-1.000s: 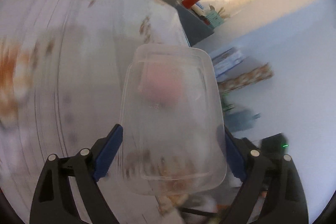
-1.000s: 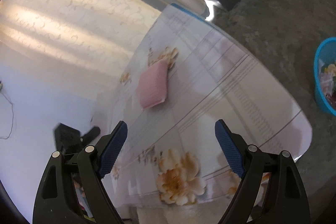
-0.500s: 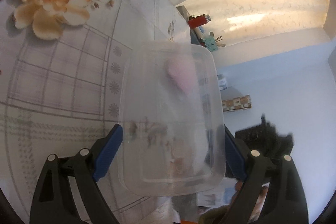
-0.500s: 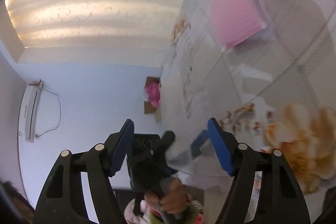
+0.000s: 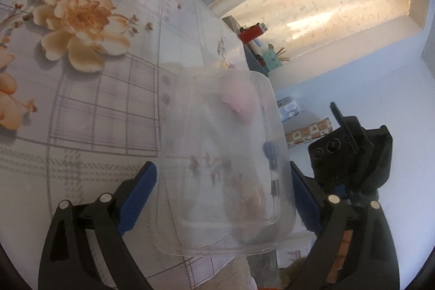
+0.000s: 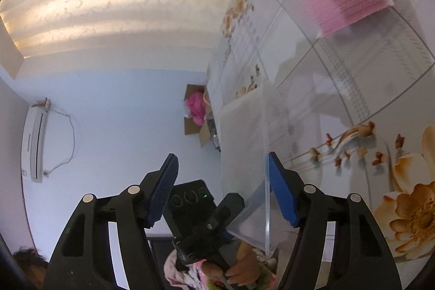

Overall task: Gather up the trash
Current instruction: 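Grasp and lift the clear container with pink contents with the left tool, then grasp the pink knitted sponge with the right tool while the left tool holds the container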

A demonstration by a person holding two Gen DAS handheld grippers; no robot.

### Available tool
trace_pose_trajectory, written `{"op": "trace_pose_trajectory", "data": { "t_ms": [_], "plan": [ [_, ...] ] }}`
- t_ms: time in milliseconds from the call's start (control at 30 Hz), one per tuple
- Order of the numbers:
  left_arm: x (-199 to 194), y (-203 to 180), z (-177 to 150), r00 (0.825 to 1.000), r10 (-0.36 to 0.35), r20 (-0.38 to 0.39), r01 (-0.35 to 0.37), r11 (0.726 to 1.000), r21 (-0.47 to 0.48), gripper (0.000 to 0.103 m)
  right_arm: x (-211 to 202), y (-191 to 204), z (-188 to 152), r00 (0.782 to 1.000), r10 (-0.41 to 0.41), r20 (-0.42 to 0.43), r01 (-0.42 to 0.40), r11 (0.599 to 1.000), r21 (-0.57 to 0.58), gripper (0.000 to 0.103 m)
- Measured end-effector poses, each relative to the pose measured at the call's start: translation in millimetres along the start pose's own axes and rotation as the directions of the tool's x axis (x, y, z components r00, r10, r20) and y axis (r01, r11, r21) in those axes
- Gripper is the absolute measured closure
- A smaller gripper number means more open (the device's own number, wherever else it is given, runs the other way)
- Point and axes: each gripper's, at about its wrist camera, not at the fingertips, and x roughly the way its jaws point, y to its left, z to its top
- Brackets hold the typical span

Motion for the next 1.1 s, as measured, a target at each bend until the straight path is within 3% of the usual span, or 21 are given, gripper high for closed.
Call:
{"op": "trace_pose_trajectory", "data": {
  "t_ms": [300,633,800,900,967,1033,1067,1100],
  "plan": [
    [-28,3,8,0.997,0.055,0.063,-0.056,0.998,0.021,0.006,25,25,-6,0.999,0.017,-0.052,-0.019,0.999,-0.035,0.039],
    [-74,39,15,0.985,0.066,0.162,-0.053,0.995,-0.084,0.006,83,53,-10,0.99,0.003,-0.138,-0.016,0.996,-0.092,0.039],
    [-92,49,18,0.974,0.089,0.208,-0.067,0.992,-0.112,0.006,77,64,-12,0.99,-0.075,-0.118,0.054,0.983,-0.176,0.039],
    [-94,44,15,0.97,0.109,0.216,-0.094,0.992,-0.078,0.006,44,72,-7,0.987,-0.162,-0.017,0.152,0.954,-0.26,0.039],
    [-92,37,15,0.969,0.124,0.215,-0.116,0.992,-0.046,0.006,13,78,1,0.961,-0.256,0.109,0.277,0.908,-0.313,0.038],
    [-88,31,15,0.963,0.157,0.218,-0.158,0.987,-0.015,0.006,-19,80,11,0.889,-0.377,0.26,0.448,0.837,-0.315,0.031],
    [-86,28,14,0.959,0.179,0.221,-0.184,0.983,0.002,0.006,-27,80,15,0.858,-0.417,0.3,0.5,0.811,-0.305,0.026],
    [-84,25,14,0.953,0.209,0.22,-0.219,0.976,0.018,0.006,-36,78,23,0.814,-0.473,0.337,0.567,0.774,-0.284,0.025]
  ]
}}
